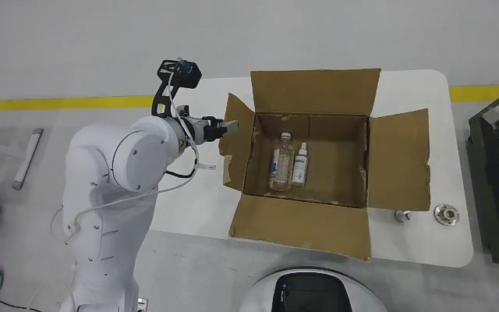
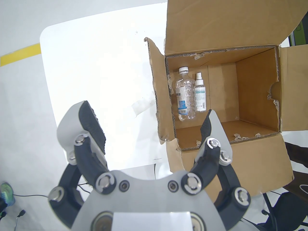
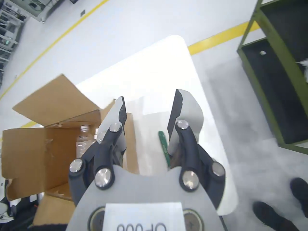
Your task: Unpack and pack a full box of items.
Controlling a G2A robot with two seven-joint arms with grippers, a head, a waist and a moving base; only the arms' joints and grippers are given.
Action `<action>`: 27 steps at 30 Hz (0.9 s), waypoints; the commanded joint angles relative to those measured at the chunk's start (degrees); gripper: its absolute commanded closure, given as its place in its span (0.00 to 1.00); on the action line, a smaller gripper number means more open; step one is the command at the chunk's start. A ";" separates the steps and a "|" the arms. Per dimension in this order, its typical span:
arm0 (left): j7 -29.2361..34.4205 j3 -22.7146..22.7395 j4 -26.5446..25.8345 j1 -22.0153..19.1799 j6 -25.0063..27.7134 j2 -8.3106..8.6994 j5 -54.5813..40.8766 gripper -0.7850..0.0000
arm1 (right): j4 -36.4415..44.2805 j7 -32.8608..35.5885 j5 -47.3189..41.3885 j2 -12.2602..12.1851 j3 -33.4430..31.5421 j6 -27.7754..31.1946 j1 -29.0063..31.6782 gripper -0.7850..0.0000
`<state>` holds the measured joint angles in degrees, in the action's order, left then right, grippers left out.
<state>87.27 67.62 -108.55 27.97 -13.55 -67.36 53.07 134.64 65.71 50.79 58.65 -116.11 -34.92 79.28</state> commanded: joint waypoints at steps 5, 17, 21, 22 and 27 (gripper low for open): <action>0.00 0.00 0.00 0.00 0.00 0.00 0.00 0.00 | 0.00 9.82 0.97 -0.51 -2.66 7.74 5.97 0.31; 0.00 0.00 0.00 0.00 0.00 0.00 0.00 0.00 | -6.20 16.47 4.98 -1.45 5.09 17.96 7.91 0.44; 0.00 0.00 0.00 0.00 0.00 0.00 0.00 0.00 | -9.56 15.97 6.00 -1.52 8.94 18.41 6.42 0.40; 0.00 0.00 0.00 0.00 0.00 0.00 0.00 0.00 | -10.29 15.81 6.02 -1.50 9.96 18.10 5.90 0.43; 0.00 0.00 0.00 0.00 0.00 0.00 0.00 0.00 | -12.38 14.93 7.15 -1.45 14.93 17.72 3.08 0.51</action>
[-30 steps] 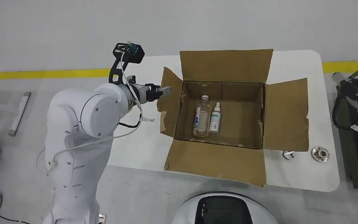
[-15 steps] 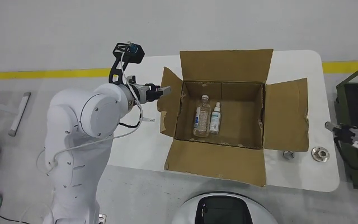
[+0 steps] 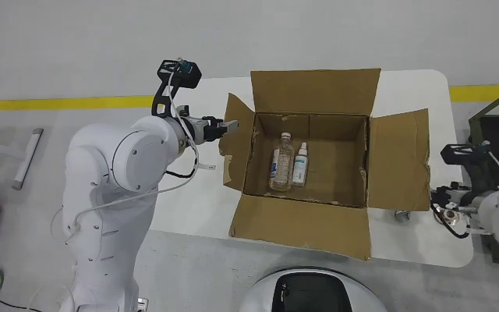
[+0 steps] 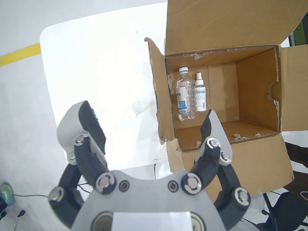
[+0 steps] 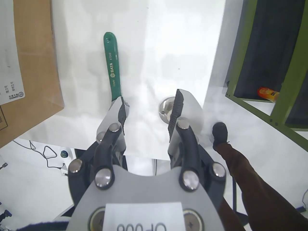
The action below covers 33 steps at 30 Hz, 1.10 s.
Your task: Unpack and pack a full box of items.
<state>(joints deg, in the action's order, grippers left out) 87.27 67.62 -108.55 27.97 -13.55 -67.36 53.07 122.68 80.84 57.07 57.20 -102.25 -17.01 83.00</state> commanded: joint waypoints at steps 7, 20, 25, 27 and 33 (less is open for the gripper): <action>0.00 0.00 0.00 0.00 0.00 0.00 0.00 0.00 | -4.31 -0.03 2.20 0.21 7.41 -0.81 -4.83 0.56; 0.00 0.00 0.00 0.00 0.00 0.00 0.00 0.00 | -9.60 0.05 5.09 0.72 14.32 -1.66 -9.69 0.60; 0.00 0.00 0.00 0.00 0.00 0.00 0.00 0.00 | -11.10 0.19 5.53 0.87 15.50 -1.64 -10.56 0.63; 0.00 0.00 0.00 0.00 0.00 0.00 0.00 0.00 | -11.59 0.11 5.66 0.94 15.85 -1.69 -10.83 0.63; 0.00 0.00 0.00 0.00 0.00 0.00 0.00 0.00 | -12.70 0.22 6.20 1.09 16.66 -1.59 -11.49 0.67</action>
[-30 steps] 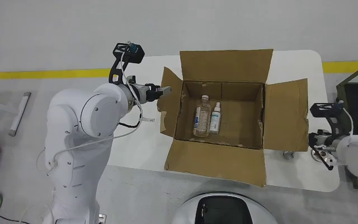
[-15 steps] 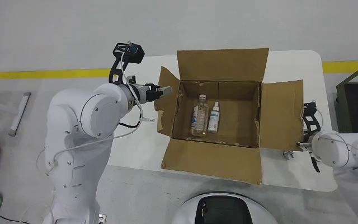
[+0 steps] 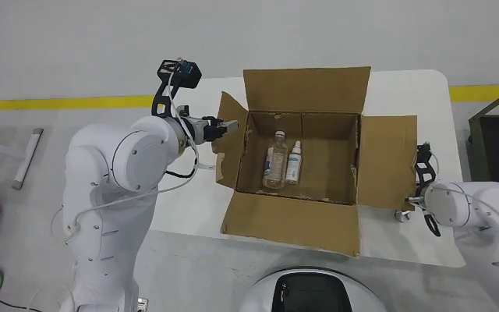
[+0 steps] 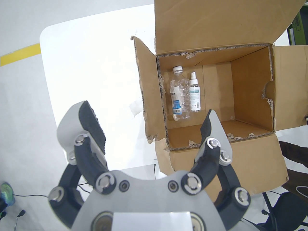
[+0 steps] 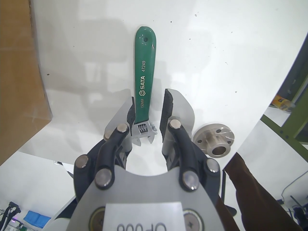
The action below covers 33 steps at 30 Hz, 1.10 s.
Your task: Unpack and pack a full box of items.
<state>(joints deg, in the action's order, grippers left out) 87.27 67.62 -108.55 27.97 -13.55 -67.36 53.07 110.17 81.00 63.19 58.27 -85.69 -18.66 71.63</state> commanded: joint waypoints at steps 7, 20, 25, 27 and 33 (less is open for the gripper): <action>0.00 0.00 0.00 0.00 0.00 0.00 0.00 0.00 | -1.18 0.11 0.47 0.16 0.49 0.29 -0.46 0.70; 0.00 0.00 0.00 0.00 0.00 0.00 0.00 0.00 | -2.93 0.16 1.25 0.46 1.38 0.50 -1.08 0.91; 0.00 0.00 0.00 0.00 0.00 0.00 0.00 0.00 | -2.49 0.20 1.47 0.49 0.63 0.19 -1.06 1.00; 0.00 0.00 0.00 0.00 0.00 0.00 0.00 0.00 | -2.08 0.24 1.67 0.45 -0.15 -0.03 -0.82 1.00; 0.00 0.00 0.00 0.00 0.00 0.00 0.00 0.00 | 1.88 -0.40 0.20 0.30 -5.12 -1.83 0.39 1.00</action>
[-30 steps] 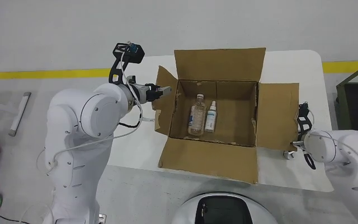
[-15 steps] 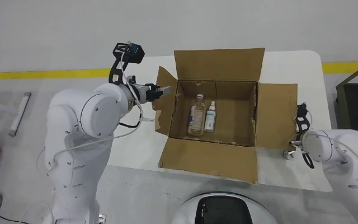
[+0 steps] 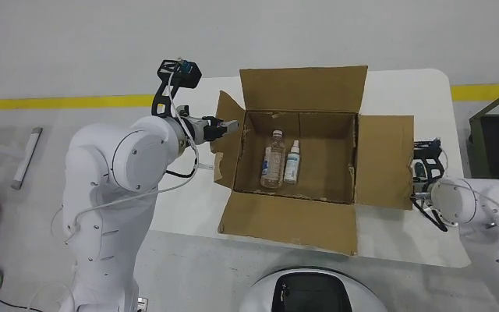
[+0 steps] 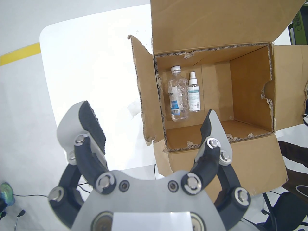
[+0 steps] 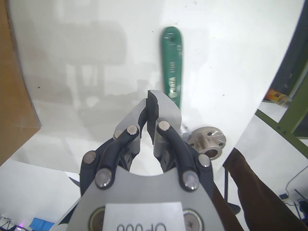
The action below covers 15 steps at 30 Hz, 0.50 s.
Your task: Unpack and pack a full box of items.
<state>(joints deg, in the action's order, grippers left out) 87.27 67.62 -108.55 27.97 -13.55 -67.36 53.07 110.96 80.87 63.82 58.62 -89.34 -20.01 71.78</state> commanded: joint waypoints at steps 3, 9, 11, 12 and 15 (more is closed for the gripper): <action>0.00 0.00 0.00 0.00 0.00 0.00 0.00 0.00 | 3.81 -1.20 -5.29 0.00 -5.62 -1.28 1.31 1.00; 0.00 0.00 0.00 0.00 0.00 0.00 0.00 0.00 | 5.93 -1.53 -5.42 -0.29 -9.70 -0.02 3.95 1.00; 0.00 0.00 0.00 0.00 0.00 0.00 0.00 0.00 | 6.73 -2.18 -7.12 -0.24 -11.02 -0.39 4.60 1.00; 0.00 0.00 0.00 0.00 0.00 0.00 0.00 0.00 | 7.03 -2.40 -7.55 -0.26 -11.68 0.06 5.13 1.00; 0.00 0.00 0.00 0.00 0.00 0.00 0.00 0.00 | 8.15 -2.61 -8.46 -0.36 -14.14 0.65 6.69 1.00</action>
<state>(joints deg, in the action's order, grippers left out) 87.27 67.62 -108.55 27.97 -13.55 -67.36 53.07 118.62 78.33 55.80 58.29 -102.48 -19.52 77.93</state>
